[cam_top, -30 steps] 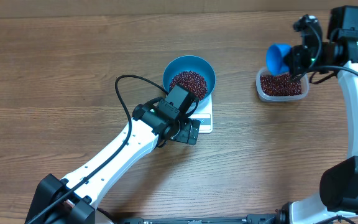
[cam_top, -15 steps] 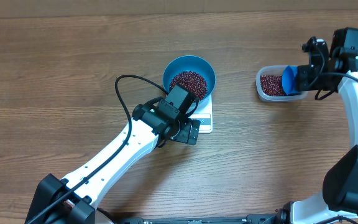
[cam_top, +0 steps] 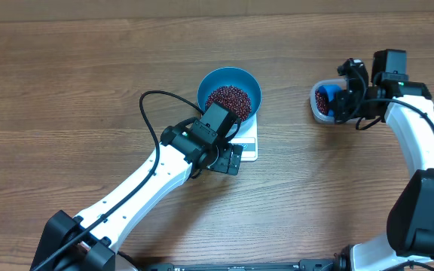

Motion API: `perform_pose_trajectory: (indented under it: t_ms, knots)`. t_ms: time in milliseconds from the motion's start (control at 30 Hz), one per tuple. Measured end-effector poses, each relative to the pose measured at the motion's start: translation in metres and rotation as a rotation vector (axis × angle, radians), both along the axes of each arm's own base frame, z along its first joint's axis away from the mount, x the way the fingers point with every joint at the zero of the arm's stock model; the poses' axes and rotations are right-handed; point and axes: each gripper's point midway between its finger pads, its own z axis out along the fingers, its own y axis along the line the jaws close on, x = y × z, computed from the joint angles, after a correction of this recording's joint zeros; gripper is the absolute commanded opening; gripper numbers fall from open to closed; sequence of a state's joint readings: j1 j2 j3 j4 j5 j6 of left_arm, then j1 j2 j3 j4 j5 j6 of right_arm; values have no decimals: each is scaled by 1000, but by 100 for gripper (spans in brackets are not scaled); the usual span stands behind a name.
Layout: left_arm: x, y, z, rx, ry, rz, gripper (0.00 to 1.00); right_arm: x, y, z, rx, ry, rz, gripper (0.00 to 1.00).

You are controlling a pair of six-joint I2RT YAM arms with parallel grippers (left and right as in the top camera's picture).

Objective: Scoop item into bowl and weigh 150g on scale
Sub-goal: 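Return the scoop to the bean tub and scoop more beans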

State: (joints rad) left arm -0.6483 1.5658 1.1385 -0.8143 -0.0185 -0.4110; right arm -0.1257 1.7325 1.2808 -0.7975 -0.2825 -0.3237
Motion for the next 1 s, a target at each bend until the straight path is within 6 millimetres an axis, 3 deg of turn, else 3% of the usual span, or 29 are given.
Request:
perform_pose_trajectory:
  t_ms: [200, 367, 600, 867, 1000]
  knots:
    - [0, 0, 0, 0, 0, 0, 100, 1, 0, 1, 49, 24, -103, 3]
    - [0, 0, 0, 0, 0, 0, 99, 3, -14, 8, 160, 31, -205, 3]
    - [0, 0, 0, 0, 0, 0, 100, 3, -35, 35, 435, -5, -279, 3]
    - [0, 0, 0, 0, 0, 0, 99, -8, -65, 41, 525, -2, -369, 3]
    - [0, 0, 0, 0, 0, 0, 100, -8, -66, 45, 553, -12, -367, 3]
